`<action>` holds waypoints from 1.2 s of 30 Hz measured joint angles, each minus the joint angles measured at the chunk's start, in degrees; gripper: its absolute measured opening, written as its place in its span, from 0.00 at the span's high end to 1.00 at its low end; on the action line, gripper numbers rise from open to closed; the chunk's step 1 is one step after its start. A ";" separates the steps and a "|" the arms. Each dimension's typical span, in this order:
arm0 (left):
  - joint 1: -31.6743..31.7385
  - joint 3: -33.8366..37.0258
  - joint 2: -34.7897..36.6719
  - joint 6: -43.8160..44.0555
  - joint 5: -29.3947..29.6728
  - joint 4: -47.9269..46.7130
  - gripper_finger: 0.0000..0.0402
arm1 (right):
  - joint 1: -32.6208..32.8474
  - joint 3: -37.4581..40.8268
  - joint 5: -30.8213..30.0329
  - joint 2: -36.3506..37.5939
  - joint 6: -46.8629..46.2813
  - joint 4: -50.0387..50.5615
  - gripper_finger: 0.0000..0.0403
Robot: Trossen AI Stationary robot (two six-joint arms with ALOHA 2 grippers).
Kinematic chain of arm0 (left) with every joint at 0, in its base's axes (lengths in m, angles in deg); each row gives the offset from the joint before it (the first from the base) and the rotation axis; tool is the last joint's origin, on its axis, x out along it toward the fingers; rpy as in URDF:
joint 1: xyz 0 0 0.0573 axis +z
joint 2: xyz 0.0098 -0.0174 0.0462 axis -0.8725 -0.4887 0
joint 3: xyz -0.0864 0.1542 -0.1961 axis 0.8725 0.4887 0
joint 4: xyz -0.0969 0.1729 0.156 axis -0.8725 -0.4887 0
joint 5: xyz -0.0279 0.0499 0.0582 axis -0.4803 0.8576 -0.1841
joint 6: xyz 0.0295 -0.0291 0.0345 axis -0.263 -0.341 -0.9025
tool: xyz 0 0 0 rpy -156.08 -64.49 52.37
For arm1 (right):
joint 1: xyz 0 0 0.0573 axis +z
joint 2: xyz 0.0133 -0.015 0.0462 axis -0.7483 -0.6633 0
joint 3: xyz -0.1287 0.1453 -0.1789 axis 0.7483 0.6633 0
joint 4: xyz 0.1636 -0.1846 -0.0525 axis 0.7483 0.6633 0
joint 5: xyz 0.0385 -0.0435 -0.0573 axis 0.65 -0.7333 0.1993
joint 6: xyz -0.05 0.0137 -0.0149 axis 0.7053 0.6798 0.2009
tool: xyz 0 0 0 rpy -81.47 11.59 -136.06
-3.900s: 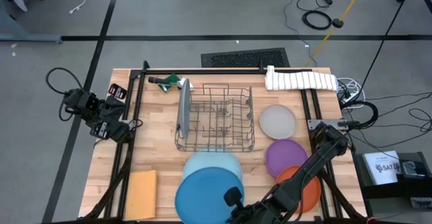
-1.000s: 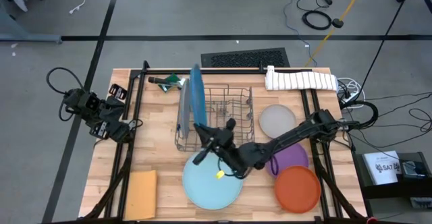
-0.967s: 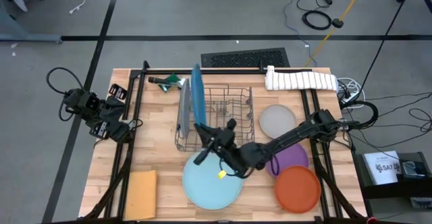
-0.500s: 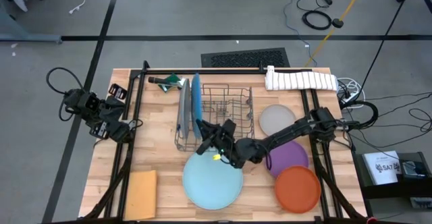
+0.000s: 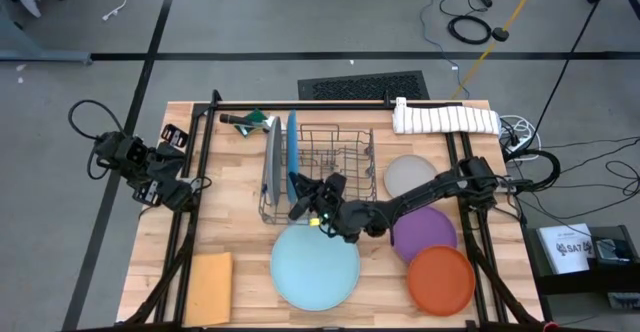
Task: Sort dishes
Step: Put the blue plate into the green dish rack
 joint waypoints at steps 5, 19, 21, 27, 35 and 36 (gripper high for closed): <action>-0.02 0.00 0.00 -0.01 -0.01 0.00 0.89 | -0.23 0.00 0.59 -0.37 -1.16 -0.69 0.99; 0.00 0.00 0.00 -1.14 0.00 0.02 0.89 | -0.23 0.02 3.09 -0.46 -3.08 1.57 0.99; -0.02 0.00 0.00 -1.14 0.00 0.02 0.89 | -0.28 0.02 2.49 -0.63 -4.00 2.07 0.99; 0.00 0.00 0.00 -1.11 0.00 0.02 0.89 | -0.28 0.02 -0.06 -0.79 -4.90 4.89 0.99; 0.00 0.00 0.00 -1.18 0.00 0.02 0.89 | -0.86 0.00 -0.06 -0.80 -5.73 8.25 0.99; -0.02 0.00 0.00 -1.18 0.00 0.02 0.89 | -0.93 0.00 -0.05 -0.79 -6.17 8.83 0.99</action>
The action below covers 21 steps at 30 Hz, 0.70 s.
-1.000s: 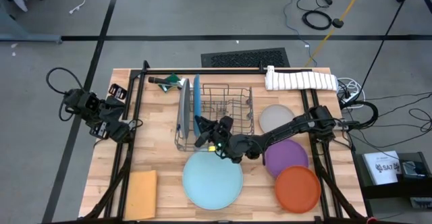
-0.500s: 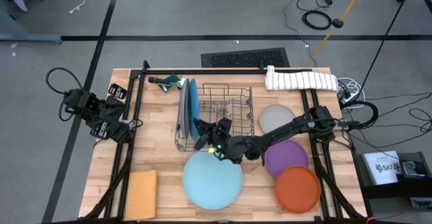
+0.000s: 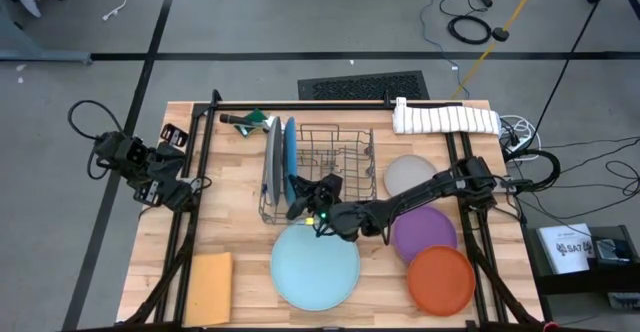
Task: Sort dishes
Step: Put the blue plate into the green dish rack
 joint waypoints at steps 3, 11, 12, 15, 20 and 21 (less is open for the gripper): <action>0.02 0.00 0.00 -0.09 0.00 0.00 0.89 | -0.39 0.00 0.51 -0.02 -1.71 2.54 0.98; 0.00 0.00 0.00 -0.17 0.00 0.00 0.89 | -1.70 0.00 7.55 -0.02 0.15 4.51 0.96; 0.00 0.00 0.00 -0.17 0.00 0.00 0.89 | -1.81 0.00 8.46 -0.02 0.98 4.51 0.96; 0.02 0.00 0.00 -0.17 0.00 0.00 0.89 | -2.00 0.00 10.41 -0.02 2.86 4.51 0.93; 0.02 0.00 0.00 -0.17 0.00 0.00 0.89 | -2.02 0.00 10.91 -0.02 3.36 4.79 0.86; 0.02 0.00 0.00 -0.17 0.00 0.00 0.89 | -2.02 0.00 11.00 -0.02 3.49 4.75 0.84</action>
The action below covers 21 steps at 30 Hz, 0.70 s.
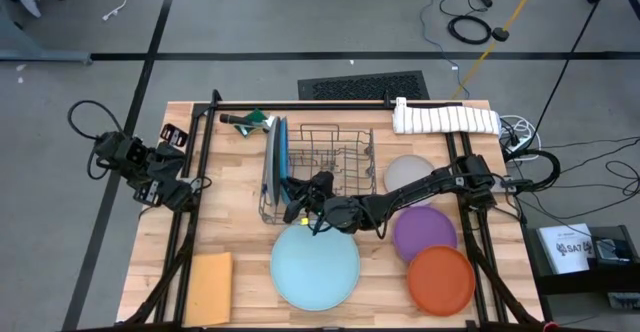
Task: Sort dishes
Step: Put the blue plate into the green dish rack, then put the light blue plate into the green dish rack
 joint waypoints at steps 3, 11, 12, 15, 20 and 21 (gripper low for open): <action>-0.01 0.00 0.00 0.00 0.00 0.00 0.89 | -0.15 0.00 1.30 0.00 0.03 -0.03 0.77; 0.00 0.00 0.00 0.02 0.00 0.00 0.89 | -0.20 0.00 1.45 0.00 0.27 -0.05 0.58; -0.01 0.00 0.00 0.02 0.00 0.00 0.89 | -0.20 0.00 1.48 0.00 0.57 -0.05 0.57; 0.00 0.00 0.00 0.02 0.00 -0.01 0.89 | -0.20 0.00 2.49 0.00 2.56 -0.32 0.54; -0.02 0.00 0.00 0.04 0.00 -0.02 0.89 | 1.05 0.00 2.67 0.11 10.48 -3.98 0.54; 0.00 0.00 0.00 0.05 0.00 -0.02 0.89 | 1.41 0.00 2.85 0.40 11.95 -3.81 0.54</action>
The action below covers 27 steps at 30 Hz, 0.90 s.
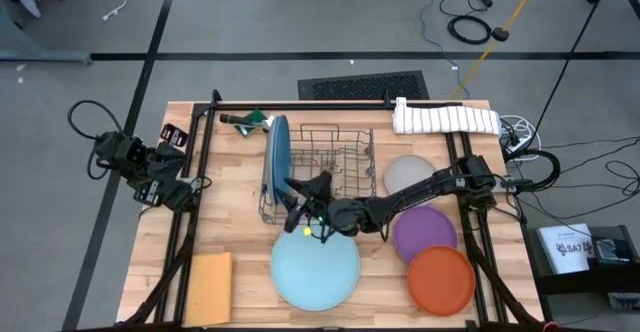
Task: Sort dishes
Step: Put the light blue plate into the green dish rack
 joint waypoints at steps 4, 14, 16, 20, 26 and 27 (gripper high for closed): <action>0.00 0.00 0.00 0.04 0.00 -0.02 0.89 | 1.57 0.00 0.25 1.83 6.25 0.16 0.54; 0.00 0.00 0.00 0.13 0.02 0.02 0.89 | 9.29 -0.02 4.53 10.89 19.85 13.59 0.54; -0.01 0.00 0.00 0.12 0.00 0.00 0.89 | 11.20 -0.02 4.62 12.65 20.23 18.80 0.54; 0.00 0.00 0.00 0.17 0.00 0.02 0.89 | 15.06 -0.03 6.29 14.81 20.28 25.58 0.54; -0.01 0.00 0.00 0.21 0.04 0.05 0.89 | 19.61 -0.07 13.84 13.90 22.49 32.88 0.55; 0.00 0.00 0.00 0.21 0.04 0.06 0.89 | 20.20 -0.07 15.09 13.29 22.69 34.53 0.56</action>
